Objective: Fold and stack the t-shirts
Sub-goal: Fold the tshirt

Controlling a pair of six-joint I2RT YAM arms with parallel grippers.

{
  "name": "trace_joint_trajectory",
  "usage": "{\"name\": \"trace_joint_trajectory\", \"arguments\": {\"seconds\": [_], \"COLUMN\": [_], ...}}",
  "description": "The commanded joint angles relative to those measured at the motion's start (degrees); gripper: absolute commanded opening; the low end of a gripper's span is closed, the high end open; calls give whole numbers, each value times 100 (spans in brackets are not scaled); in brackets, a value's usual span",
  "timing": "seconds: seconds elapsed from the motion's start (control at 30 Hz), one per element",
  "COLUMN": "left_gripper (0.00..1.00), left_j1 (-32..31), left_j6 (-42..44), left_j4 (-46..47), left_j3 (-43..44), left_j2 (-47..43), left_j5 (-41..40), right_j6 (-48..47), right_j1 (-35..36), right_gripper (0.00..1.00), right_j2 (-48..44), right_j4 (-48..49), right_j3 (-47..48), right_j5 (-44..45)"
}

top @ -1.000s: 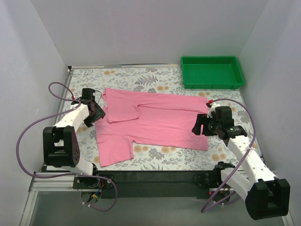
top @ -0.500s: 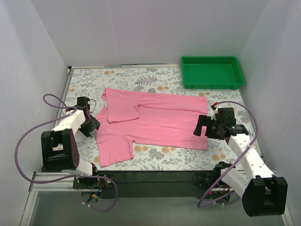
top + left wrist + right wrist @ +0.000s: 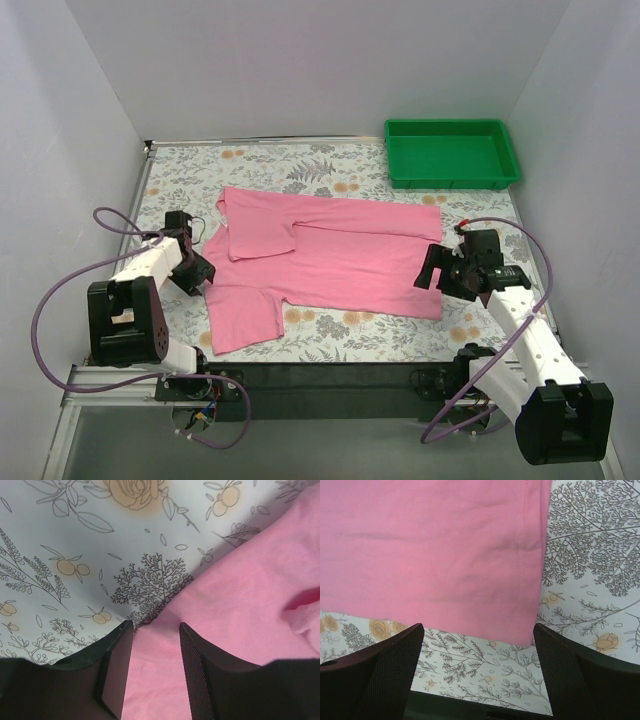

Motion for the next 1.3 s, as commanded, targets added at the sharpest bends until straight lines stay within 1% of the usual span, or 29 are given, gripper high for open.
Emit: {"name": "trace_joint_trajectory", "arguments": {"seconds": [0.0,0.17,0.23,0.27,0.4,0.43,0.47,0.57,0.67,0.7,0.83,0.87,0.9,0.93,1.0,1.27], "left_gripper": [40,37,32,31,32,33,37,43,44,44,44,44,44,44,43,39], "left_j1": [4,4,4,4,4,4,4,4,4,4,4,4,4,4,4,4], "left_j6": [1,19,28,36,107,124,133,194,256,265,317,335,335,335,344,449], "left_j4": [24,191,217,235,270,261,279,323,367,358,516,525,542,551,578,692], "left_j3": [-174,-297,-314,-323,-332,-323,-323,-332,-306,-280,-314,-315,-306,-297,-341,-429], "left_j2": [-34,89,124,116,37,-7,-42,-227,-315,-315,-298,-263,-201,-183,-166,-25], "left_j5": [50,-65,-82,-82,-135,-144,-144,-188,-161,-144,-126,-135,-117,-117,-100,-82], "right_j6": [225,154,216,225,321,330,339,365,383,400,462,462,479,488,515,646], "right_j1": [-22,-13,-13,-13,-57,-83,-110,-154,-154,-163,-154,-163,-154,-154,-154,-154], "right_gripper": [81,80,80,79,78,77,77,71,67,63,61,59,54,53,47,47], "right_j2": [-230,59,113,139,315,324,324,438,569,605,693,702,702,693,693,746], "right_j4": [-176,-334,-325,-325,-343,-334,-325,-325,-334,-334,-299,-290,-290,-299,-308,-378], "right_j3": [0,44,-8,-26,-210,-254,-307,-456,-501,-509,-545,-553,-562,-571,-589,-668], "right_j5": [454,649,676,676,685,685,685,632,588,579,579,588,588,597,597,614]}}
